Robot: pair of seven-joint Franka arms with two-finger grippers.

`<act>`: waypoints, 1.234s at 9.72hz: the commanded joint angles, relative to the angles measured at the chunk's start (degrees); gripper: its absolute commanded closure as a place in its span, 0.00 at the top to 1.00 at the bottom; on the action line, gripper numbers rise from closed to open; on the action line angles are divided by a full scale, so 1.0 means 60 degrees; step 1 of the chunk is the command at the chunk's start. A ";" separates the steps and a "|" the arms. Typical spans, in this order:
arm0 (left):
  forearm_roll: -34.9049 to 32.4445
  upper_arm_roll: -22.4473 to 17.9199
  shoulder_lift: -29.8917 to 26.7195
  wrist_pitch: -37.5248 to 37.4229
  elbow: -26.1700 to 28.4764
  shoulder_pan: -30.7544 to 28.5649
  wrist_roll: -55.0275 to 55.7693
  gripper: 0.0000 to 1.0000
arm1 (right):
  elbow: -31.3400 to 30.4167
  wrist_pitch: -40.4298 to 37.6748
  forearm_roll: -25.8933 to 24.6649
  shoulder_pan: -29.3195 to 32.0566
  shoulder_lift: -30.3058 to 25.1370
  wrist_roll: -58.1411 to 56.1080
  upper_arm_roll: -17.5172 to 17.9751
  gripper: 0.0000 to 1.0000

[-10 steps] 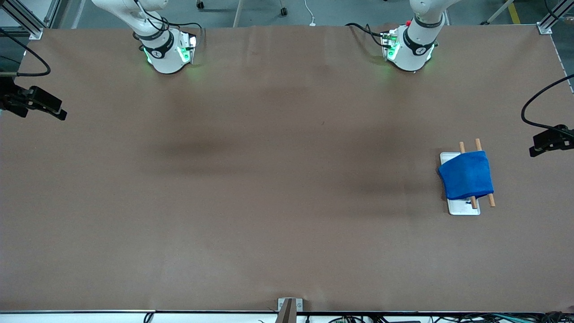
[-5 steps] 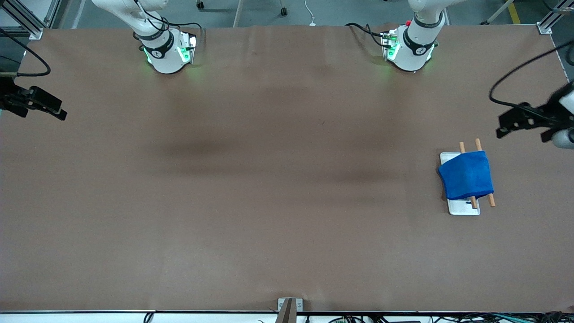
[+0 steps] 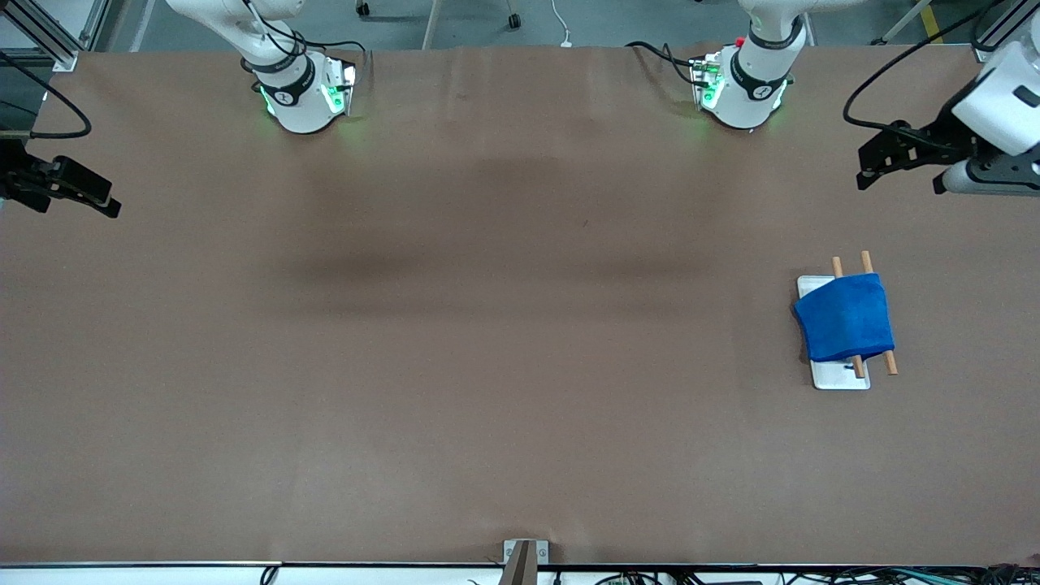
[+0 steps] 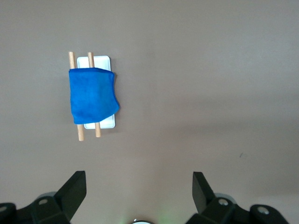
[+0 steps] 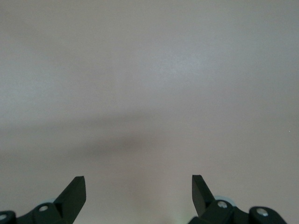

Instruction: Right arm passes towel to left arm to hang

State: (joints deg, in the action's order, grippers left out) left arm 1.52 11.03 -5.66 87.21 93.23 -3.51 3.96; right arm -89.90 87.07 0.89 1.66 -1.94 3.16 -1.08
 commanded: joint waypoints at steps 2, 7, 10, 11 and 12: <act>0.0054 -0.0241 -0.0536 0.0479 0.1073 0.0408 0.0073 1.00 | -0.0252 0.0079 -0.0163 0.0032 -0.0219 0.0132 0.0063 1.00; -0.0620 -0.0285 -0.0230 -0.0092 0.0518 0.0351 -0.0441 1.00 | -0.0237 0.0093 -0.0163 0.0046 -0.0204 0.0132 0.0048 1.00; -0.0620 -0.0300 0.0035 -0.0122 0.0136 0.0307 -0.0485 1.00 | -0.0237 0.0094 -0.0148 0.0046 -0.0204 0.0132 0.0048 1.00; -0.0606 -0.0315 0.0050 -0.0107 0.0121 0.0307 -0.0485 1.00 | -0.0252 0.0079 -0.0148 0.0046 -0.0204 0.0132 0.0048 1.00; -0.0606 -0.0315 0.0094 -0.0107 0.0077 0.0321 -0.0470 1.00 | -0.0237 0.0064 -0.0133 0.0061 -0.0204 0.0103 0.0034 1.00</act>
State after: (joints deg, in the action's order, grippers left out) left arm -1.20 9.18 -6.75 87.53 94.19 -1.70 1.80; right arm -89.90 87.07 0.89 1.68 -1.94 3.16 -1.15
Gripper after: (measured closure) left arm 0.000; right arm 0.000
